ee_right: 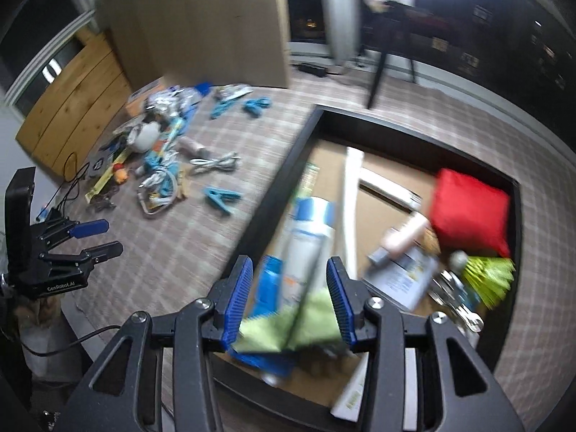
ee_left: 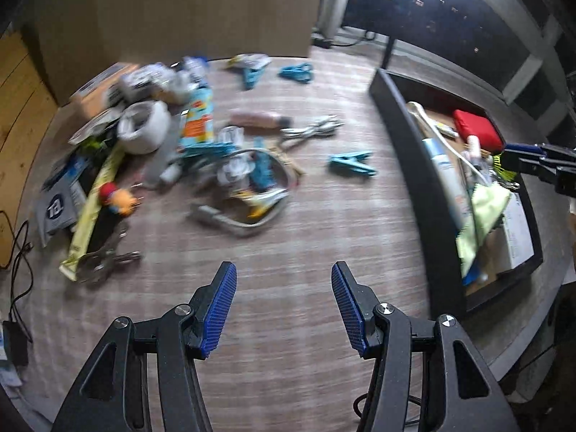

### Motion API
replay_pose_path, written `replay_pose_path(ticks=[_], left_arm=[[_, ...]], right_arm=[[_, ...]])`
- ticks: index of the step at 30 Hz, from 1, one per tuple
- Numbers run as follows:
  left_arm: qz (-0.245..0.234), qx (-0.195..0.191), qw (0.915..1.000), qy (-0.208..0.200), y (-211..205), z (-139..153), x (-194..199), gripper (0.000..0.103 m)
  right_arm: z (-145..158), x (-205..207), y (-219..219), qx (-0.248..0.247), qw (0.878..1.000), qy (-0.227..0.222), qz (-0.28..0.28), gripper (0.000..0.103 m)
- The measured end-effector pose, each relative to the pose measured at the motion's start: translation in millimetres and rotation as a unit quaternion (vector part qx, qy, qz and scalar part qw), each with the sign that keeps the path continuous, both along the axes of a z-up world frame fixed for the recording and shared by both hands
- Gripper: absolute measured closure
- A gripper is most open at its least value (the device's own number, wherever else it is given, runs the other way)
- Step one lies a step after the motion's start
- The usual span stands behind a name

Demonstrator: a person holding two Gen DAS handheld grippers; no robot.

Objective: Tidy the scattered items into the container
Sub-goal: 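Move both grippers back over the clutter, then grasp the pink lotion bottle with the left gripper while the right grasps a blue clothespin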

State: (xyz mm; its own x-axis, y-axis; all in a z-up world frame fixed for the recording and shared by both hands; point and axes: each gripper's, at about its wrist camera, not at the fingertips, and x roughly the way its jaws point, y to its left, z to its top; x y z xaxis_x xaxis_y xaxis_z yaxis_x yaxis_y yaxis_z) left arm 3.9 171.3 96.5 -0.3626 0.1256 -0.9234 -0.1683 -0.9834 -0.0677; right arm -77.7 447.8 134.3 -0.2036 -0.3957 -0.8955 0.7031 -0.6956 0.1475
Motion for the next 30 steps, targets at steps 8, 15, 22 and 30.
replay_pose_path(ticks=[8, 15, 22, 30], left_arm=[[-0.017, -0.011, 0.9997, -0.012, -19, -15, -12, 0.052], [-0.027, -0.008, 0.9996, -0.001, -18, -8, -50, 0.052], [-0.118, -0.066, 0.9908, -0.004, 2, -9, -116, 0.052], [-0.223, -0.132, 0.9654, -0.029, 26, -32, -167, 0.052]], right_arm=[[-16, 6, -80, 0.032, 0.996, -0.002, 0.079, 0.061], [-41, 7, -133, 0.089, 0.984, 0.012, 0.153, 0.061], [-67, -9, -157, 0.114, 0.975, -0.005, 0.193, 0.061], [-93, -15, -166, 0.126, 0.968, -0.025, 0.214, 0.061]])
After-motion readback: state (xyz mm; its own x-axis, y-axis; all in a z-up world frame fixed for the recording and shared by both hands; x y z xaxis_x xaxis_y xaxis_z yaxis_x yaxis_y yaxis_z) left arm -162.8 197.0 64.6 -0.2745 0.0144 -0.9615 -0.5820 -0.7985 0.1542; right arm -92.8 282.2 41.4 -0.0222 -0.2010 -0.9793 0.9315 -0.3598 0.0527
